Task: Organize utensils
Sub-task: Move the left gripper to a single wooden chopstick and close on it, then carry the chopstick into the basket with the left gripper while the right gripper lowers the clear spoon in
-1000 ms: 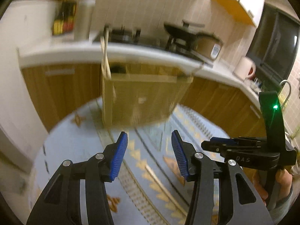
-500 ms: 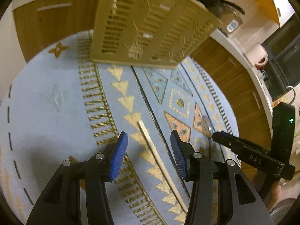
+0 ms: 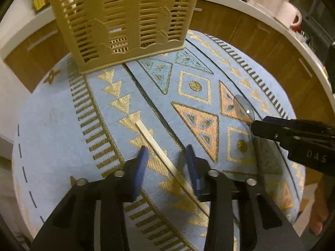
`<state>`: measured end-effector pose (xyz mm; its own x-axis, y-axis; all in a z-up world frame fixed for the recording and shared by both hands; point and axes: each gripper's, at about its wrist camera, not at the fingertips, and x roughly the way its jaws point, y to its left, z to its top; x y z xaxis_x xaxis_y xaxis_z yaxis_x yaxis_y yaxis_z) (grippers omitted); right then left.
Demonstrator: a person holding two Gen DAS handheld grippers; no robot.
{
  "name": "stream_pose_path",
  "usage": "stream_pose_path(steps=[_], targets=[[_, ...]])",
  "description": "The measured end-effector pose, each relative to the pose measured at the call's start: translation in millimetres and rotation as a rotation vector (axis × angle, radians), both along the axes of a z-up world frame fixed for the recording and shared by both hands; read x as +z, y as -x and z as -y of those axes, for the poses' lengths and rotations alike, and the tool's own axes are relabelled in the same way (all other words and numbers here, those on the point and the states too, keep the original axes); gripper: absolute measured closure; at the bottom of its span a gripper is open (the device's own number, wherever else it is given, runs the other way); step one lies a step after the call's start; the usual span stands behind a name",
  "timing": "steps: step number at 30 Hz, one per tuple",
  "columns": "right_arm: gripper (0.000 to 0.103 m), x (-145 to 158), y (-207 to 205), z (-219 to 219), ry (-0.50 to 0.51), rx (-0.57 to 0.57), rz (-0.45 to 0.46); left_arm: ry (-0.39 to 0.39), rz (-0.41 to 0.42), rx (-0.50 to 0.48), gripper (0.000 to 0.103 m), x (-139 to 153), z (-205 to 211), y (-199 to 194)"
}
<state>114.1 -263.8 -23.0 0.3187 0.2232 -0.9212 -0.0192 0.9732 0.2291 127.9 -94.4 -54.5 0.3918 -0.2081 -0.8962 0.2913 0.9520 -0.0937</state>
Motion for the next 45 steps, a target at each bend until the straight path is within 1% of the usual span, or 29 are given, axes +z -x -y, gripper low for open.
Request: stream_pose_path(steps=[3,4,6,8,10,13,16,19,22,23,24,27,29,31,34,35,37,40,42,43,44,45], targets=[[0.071,-4.8,-0.8,-10.3,0.042,0.016,-0.012,-0.042,0.022,-0.011,0.082,-0.6,3.9,2.4],[0.071,-6.1,-1.1,-12.8,0.052,0.019,-0.014,-0.063,0.032,-0.022,0.087,-1.2,5.3,3.2],[0.077,-6.3,-0.5,-20.4,0.102,0.038,-0.006,-0.080,0.041,-0.047,0.089,-0.5,4.2,5.0],[0.087,-7.1,-1.0,-25.5,0.134,0.056,-0.004,-0.084,0.043,-0.070,0.091,0.0,3.2,3.8],[0.091,-7.5,-0.3,-28.2,0.163,0.067,0.002,-0.091,0.041,-0.104,0.093,0.3,2.7,2.5],[0.092,-7.8,0.9,-27.7,0.163,0.074,0.003,-0.082,0.024,-0.153,0.098,1.4,-2.1,-0.6],[0.092,-7.8,0.9,-26.1,0.154,0.078,-0.001,-0.049,-0.007,-0.192,0.099,3.2,-9.6,-4.8],[0.092,-7.9,-0.4,-26.8,0.157,0.089,-0.010,-0.042,-0.031,-0.210,0.098,3.6,-13.5,-7.5],[0.092,-7.9,-3.4,-27.0,0.161,0.105,-0.028,-0.058,-0.054,-0.236,0.096,4.3,-11.9,-8.6],[0.092,-8.0,-4.6,-28.5,0.168,0.118,-0.033,-0.062,-0.065,-0.252,0.092,4.3,-9.6,-10.4],[0.092,-7.8,-5.9,-29.8,0.176,0.135,-0.039,-0.066,-0.084,-0.276,0.089,4.8,-7.4,-12.0],[0.092,-8.4,-7.9,-31.9,0.184,0.160,-0.049,-0.098,-0.129,-0.324,0.087,4.8,0.6,-19.7],[0.092,-9.0,-8.7,-34.1,0.185,0.164,-0.049,-0.118,-0.157,-0.366,0.083,4.1,9.6,-25.0],[0.092,-9.2,-7.9,-38.1,0.206,0.179,-0.042,-0.143,-0.173,-0.395,0.084,3.9,15.1,-28.1],[0.092,-9.6,-6.9,-41.2,0.223,0.192,-0.032,-0.213,-0.158,-0.406,0.098,4.1,22.9,-31.4],[0.092,-9.5,-6.4,-41.0,0.220,0.193,-0.027,-0.213,-0.155,-0.404,0.098,4.4,23.8,-32.1],[0.092,-9.6,-4.6,-38.5,0.199,0.185,-0.022,-0.182,-0.143,-0.379,0.099,6.0,20.7,-33.2],[0.093,-8.5,-2.2,-32.9,0.161,0.169,-0.009,-0.080,-0.097,-0.332,0.099,12.0,4.9,-29.7],[0.093,-3.6,-0.2,-29.9,0.133,0.173,0.030,-0.026,-0.049,-0.294,0.099,19.3,-5.3,-28.3],[0.093,2.4,2.2,-28.8,0.104,0.181,0.065,0.019,-0.013,-0.265,0.099,26.6,-12.9,-28.0],[0.093,6.7,3.7,-28.6,0.084,0.185,0.089,0.050,0.012,-0.229,0.099,32.4,-20.1,-28.7],[0.093,14.4,6.4,-29.3,0.070,0.191,0.132,0.074,0.041,-0.194,0.099,38.4,-27.2,-28.9]])
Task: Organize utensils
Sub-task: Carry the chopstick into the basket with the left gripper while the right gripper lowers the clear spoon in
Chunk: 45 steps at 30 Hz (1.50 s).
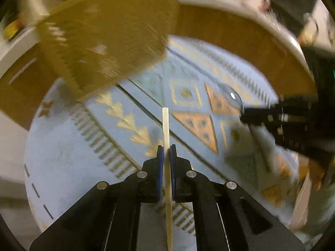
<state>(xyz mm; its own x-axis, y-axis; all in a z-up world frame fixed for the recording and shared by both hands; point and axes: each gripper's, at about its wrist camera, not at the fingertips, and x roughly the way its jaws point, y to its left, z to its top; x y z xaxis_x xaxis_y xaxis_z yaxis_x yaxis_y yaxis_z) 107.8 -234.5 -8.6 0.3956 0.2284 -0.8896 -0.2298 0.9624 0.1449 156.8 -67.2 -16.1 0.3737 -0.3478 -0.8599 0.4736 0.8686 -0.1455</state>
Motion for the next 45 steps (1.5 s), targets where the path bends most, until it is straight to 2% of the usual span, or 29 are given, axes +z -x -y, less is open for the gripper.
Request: stream_pose_path(steps=[3,10,15,19,22,25,31,36,40,45], targets=[[0.093,17.3,5.1,-2.3,-0.061,0.024,0.081,0.106,0.096,0.073,0.099,23.6,-18.0,7.0],[0.093,68.3,10.6,-9.5,-0.194,0.069,0.277,0.294,0.345,0.132,0.099,93.7,-43.8,20.6],[0.093,112.7,11.6,-9.9,-0.310,0.098,0.470,0.371,0.512,0.165,0.099,137.5,-52.9,18.7],[0.093,144.7,0.5,-11.7,-0.351,0.091,0.593,0.409,0.669,0.209,0.099,168.1,-56.0,14.8],[0.093,165.4,-13.5,-10.0,-0.390,0.057,0.676,0.451,0.756,0.252,0.099,185.0,-61.1,11.6],[0.093,178.5,-35.8,-6.7,-0.426,0.016,0.738,0.433,0.872,0.297,0.099,196.5,-61.7,12.0],[0.093,190.8,-75.9,3.9,-0.462,-0.048,0.829,0.400,0.977,0.356,0.099,201.7,-56.5,-5.6],[0.093,188.4,-93.0,3.6,-0.374,-0.111,0.891,0.331,1.045,0.437,0.099,189.8,-52.0,-18.8],[0.093,177.3,-105.6,2.1,-0.333,-0.139,0.898,0.279,1.060,0.464,0.099,174.7,-47.8,-28.5],[0.093,159.6,-118.1,-5.8,-0.274,-0.160,0.895,0.290,1.038,0.501,0.099,158.2,-55.0,-38.4]])
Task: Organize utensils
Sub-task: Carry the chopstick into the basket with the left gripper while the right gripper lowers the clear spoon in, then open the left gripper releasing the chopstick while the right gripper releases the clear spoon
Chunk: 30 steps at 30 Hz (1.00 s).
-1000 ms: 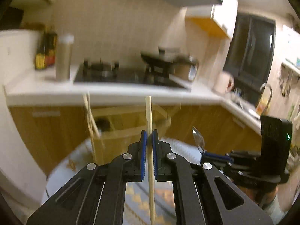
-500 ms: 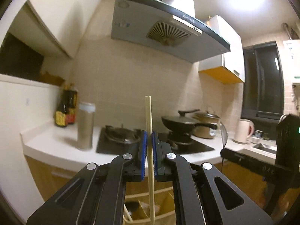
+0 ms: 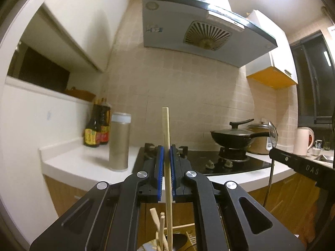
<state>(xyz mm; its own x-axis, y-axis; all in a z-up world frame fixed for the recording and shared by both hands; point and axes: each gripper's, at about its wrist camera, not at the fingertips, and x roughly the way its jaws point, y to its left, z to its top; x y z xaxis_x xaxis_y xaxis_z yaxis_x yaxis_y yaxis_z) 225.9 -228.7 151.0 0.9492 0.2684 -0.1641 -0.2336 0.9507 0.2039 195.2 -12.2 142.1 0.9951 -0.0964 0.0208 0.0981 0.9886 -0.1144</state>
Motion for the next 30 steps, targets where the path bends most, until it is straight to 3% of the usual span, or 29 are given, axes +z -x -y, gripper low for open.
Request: stream_pose_path(steps=[6,11,18,19,21,22,27,30], targets=[[0.093,-25.7,-13.9,-8.5,0.042,-0.046,-0.022,0.024,-0.032,0.007,0.099,-20.0,-8.9,-9.1],[0.093,-45.3,-24.6,-9.0,0.050,-0.042,-0.062,-0.010,-0.064,0.011,0.099,-34.9,-8.3,-14.6],[0.092,-53.1,-17.8,-10.7,0.068,-0.009,-0.083,0.001,-0.072,0.006,0.097,-43.9,-17.2,-8.9],[0.091,-54.4,-16.7,-8.7,0.057,0.008,-0.100,-0.002,-0.075,-0.003,0.095,-43.7,-17.8,-7.4],[0.086,-56.3,-14.5,-5.1,0.034,0.033,-0.129,-0.003,-0.085,-0.029,0.079,-42.2,-20.1,-2.6],[0.079,-57.2,-12.4,-3.7,0.027,0.042,-0.137,-0.001,-0.084,-0.035,0.065,-41.9,-20.7,-0.2],[0.078,-57.6,11.4,7.0,-0.008,0.067,-0.169,0.001,-0.090,-0.058,0.059,-38.5,-26.7,21.6],[0.078,-58.8,28.6,11.4,-0.022,0.072,-0.181,0.035,-0.099,-0.075,0.042,-38.6,-34.2,37.9]])
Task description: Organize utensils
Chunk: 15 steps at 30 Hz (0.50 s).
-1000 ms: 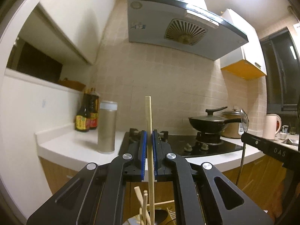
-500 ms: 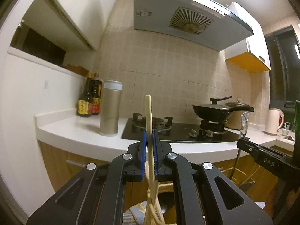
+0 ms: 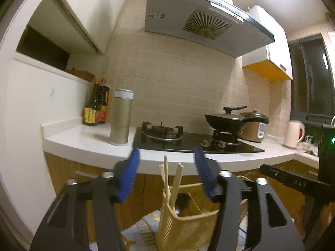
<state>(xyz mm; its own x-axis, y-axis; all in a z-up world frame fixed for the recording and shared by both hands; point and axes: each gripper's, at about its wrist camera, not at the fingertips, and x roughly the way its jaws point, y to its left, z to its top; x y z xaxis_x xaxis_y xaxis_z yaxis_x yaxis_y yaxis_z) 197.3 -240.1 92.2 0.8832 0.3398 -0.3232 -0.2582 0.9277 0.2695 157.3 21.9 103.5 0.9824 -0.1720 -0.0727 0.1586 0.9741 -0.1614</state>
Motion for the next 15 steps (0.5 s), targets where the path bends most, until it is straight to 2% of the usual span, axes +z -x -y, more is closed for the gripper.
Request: stream_pose_path(steps=[1,4,6,8,9,15], targets=[[0.078,-0.8,8.9,0.4,0.001,0.000,-0.003,0.008,0.000,0.002,0.037,-0.3,-1.2,5.6],[0.077,-3.6,30.9,-0.4,-0.003,0.012,-0.015,0.016,-0.025,-0.010,0.036,-3.4,-1.9,19.6],[0.073,-6.3,44.1,-3.0,-0.002,0.017,-0.020,0.011,-0.047,-0.021,0.030,-8.1,0.5,30.2],[0.053,-9.7,56.2,-6.6,0.007,0.019,-0.023,-0.016,-0.050,-0.016,0.021,-14.7,5.2,44.4],[0.050,-11.7,63.4,-9.4,0.017,0.017,-0.017,-0.025,-0.050,-0.009,0.019,-17.6,7.1,49.8],[0.046,-26.9,92.4,-28.1,0.085,0.005,-0.022,-0.021,-0.095,0.004,0.011,-38.0,13.2,74.2]])
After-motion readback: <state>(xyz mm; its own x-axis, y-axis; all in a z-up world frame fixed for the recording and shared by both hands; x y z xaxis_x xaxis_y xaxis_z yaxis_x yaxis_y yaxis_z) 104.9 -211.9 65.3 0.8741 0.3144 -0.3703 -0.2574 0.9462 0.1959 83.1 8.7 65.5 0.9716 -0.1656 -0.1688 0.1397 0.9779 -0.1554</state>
